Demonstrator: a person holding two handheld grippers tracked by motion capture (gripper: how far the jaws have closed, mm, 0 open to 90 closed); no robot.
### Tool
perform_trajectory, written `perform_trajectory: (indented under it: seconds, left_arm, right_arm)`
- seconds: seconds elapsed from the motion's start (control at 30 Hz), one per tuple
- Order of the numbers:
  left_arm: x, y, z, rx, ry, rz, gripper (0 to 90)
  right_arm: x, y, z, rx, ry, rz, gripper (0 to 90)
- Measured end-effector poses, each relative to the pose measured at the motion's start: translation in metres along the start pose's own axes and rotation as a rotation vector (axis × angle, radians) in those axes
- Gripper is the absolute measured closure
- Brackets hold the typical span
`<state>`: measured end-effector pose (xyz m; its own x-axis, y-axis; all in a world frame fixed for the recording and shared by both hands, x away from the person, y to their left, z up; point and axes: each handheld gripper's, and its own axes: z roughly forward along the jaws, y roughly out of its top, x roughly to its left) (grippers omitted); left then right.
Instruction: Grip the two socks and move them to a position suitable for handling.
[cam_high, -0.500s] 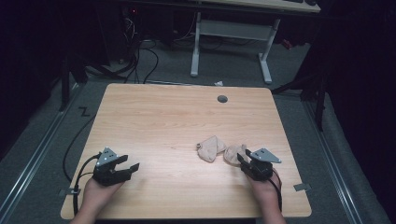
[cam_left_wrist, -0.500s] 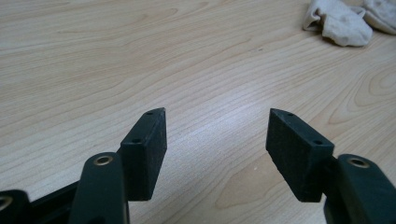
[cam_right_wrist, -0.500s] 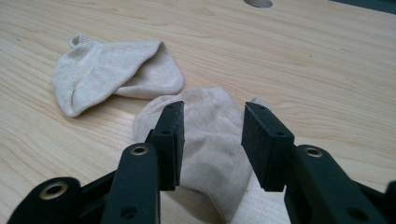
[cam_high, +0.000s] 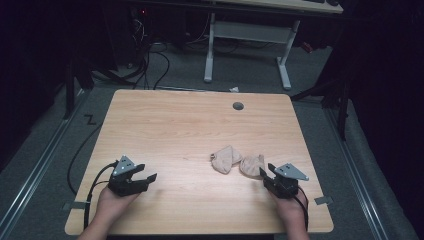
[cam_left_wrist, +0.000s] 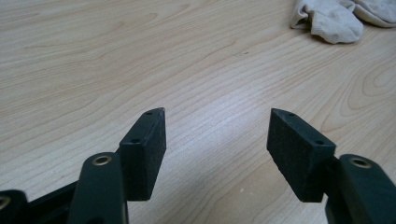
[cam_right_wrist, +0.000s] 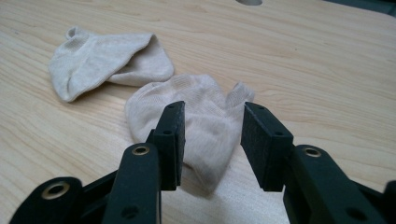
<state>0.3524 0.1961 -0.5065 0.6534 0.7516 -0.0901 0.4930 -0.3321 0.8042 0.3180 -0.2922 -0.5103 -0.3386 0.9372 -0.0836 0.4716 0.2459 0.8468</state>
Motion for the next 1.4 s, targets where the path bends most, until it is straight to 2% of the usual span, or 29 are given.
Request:
perform_trajectory:
  seconds: [0.23, 0.33, 0.43, 0.5, 0.57, 0.67, 0.83, 0.9, 1.13, 1.3, 1.4]
  left_arm:
    - [0.004, -0.002, -0.005, -0.011, 0.003, -0.031, 37.9]
    - [0.003, -0.002, -0.004, -0.009, 0.002, -0.027, 37.9]
    - [0.002, -0.002, -0.002, -0.003, 0.001, -0.019, 37.9]
    - [0.001, -0.002, -0.002, -0.001, 0.004, -0.014, 38.3]
    - [0.001, -0.002, -0.002, -0.001, 0.003, -0.016, 38.5]
    - [0.002, -0.002, -0.002, -0.001, 0.002, -0.020, 38.8]
    - [0.001, -0.002, -0.002, 0.002, 0.004, -0.019, 39.4]
    - [0.001, -0.002, -0.001, 0.007, 0.002, -0.018, 39.5]
    - [-0.001, -0.002, -0.001, 0.007, -0.001, -0.012, 39.8]
    - [-0.002, -0.002, -0.002, 0.010, -0.003, -0.008, 40.1]
    - [-0.002, -0.002, -0.003, 0.009, 0.001, -0.004, 40.4]
  right_arm:
    - [0.002, 0.008, 0.003, -0.002, -0.017, -0.025, 67.5]
    - [0.000, 0.012, 0.004, 0.010, -0.008, -0.006, 67.8]
    - [-0.003, 0.015, 0.008, 0.046, 0.030, 0.021, 71.0]
    - [-0.003, 0.016, 0.010, 0.064, 0.033, 0.011, 76.9]
    - [-0.003, 0.017, 0.013, 0.065, 0.035, 0.016, 80.0]
    - [-0.002, 0.019, 0.023, 0.105, 0.040, 0.031, 84.0]
    - [-0.003, 0.021, 0.029, 0.120, 0.039, 0.038, 86.0]
    - [-0.003, 0.021, 0.032, 0.127, 0.028, 0.024, 86.4]
    - [-0.001, 0.012, 0.045, 0.217, 0.022, 0.000, 87.1]
    - [0.000, 0.010, 0.042, 0.210, 0.030, -0.003, 87.7]
    - [0.005, 0.005, 0.034, 0.205, 0.042, -0.009, 88.1]
